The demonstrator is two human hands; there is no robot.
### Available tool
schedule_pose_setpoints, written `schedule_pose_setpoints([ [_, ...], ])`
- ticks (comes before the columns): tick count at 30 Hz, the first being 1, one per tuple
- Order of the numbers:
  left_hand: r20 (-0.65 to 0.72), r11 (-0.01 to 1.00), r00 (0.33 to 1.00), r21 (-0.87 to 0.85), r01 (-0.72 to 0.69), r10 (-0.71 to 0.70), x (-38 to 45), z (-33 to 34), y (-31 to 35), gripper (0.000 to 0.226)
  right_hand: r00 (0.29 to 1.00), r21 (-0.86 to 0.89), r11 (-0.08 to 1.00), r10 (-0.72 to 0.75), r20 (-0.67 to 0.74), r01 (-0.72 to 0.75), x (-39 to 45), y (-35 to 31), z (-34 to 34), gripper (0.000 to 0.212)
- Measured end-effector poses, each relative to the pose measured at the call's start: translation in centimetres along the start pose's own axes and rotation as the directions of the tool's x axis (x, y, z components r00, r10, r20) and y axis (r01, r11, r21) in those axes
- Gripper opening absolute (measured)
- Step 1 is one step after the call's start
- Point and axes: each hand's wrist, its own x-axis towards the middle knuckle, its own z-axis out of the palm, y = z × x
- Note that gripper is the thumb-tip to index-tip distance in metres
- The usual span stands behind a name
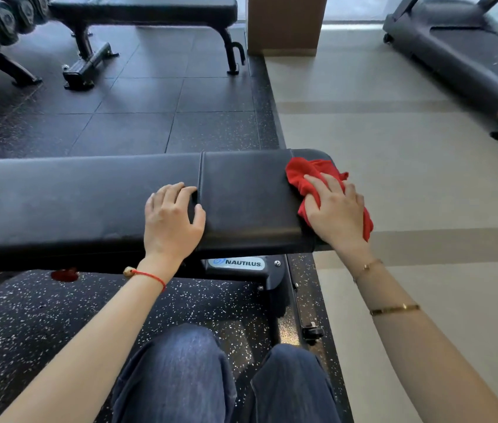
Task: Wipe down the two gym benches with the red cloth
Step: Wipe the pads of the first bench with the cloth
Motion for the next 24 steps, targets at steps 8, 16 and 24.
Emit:
schedule_pose_setpoints([
  [8,-0.019,1.0,1.0,0.013,0.026,-0.025,0.1,-0.3,0.3,0.043,0.989,-0.015,0.998,-0.064,0.133,0.067,6.8,-2.5,0.7,0.047],
  [16,-0.017,0.999,1.0,0.031,0.02,-0.02,-0.1,-0.1,0.4,0.045,0.942,0.083,0.943,-0.328,0.073,0.322,2.8,0.6,0.4,0.047],
  [24,-0.001,0.999,1.0,0.044,0.031,-0.031,0.0,-0.2,0.4,0.038,0.985,0.031,0.994,-0.105,0.138,0.102,10.7,-4.0,2.2,0.042],
])
